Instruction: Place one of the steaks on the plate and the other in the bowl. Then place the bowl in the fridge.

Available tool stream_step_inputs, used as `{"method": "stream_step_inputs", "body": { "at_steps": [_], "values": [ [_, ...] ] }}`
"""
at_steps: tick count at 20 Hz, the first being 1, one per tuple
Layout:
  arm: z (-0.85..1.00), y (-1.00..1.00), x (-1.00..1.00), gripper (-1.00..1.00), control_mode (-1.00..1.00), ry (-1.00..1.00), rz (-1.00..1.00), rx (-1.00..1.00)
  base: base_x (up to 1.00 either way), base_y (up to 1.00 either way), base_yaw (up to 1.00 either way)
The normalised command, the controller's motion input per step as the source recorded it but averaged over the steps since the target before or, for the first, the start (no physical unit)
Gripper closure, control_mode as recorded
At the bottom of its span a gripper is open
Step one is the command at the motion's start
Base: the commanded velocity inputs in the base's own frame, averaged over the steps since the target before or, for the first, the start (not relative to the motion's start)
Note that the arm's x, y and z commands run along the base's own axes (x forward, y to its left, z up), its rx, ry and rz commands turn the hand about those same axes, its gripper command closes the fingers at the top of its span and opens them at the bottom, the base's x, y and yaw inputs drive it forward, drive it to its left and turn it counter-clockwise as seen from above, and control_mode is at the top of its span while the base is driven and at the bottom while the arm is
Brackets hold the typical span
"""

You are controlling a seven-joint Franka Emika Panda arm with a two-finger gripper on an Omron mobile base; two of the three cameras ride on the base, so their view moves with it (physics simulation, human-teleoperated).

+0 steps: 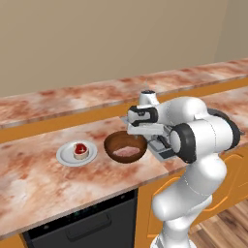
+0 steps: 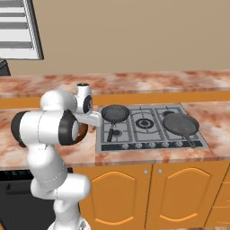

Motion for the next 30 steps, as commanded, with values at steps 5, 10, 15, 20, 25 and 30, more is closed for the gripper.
{"method": "stream_step_inputs", "body": {
  "at_steps": [5,10,15,20,25,30],
  "values": [
    [-0.31,-0.02,0.02,-1.00,-1.00,0.00,0.00,0.05,0.00,0.00,0.00],
    [-0.23,0.00,0.00,-1.00,-1.00,0.00,0.00,0.02,0.00,0.00,0.00],
    [-0.10,0.05,0.00,-1.00,-1.00,0.00,0.00,0.03,0.00,0.00,0.00],
    [-0.08,0.27,0.00,1.00,-1.00,0.00,0.00,0.01,0.00,0.00,0.00],
    [-0.05,0.31,0.00,1.00,-1.00,0.00,0.00,0.00,0.00,0.00,0.00],
    [-0.18,0.21,-0.01,1.00,-1.00,0.00,0.00,0.05,0.00,0.00,0.00]
  ]
}}
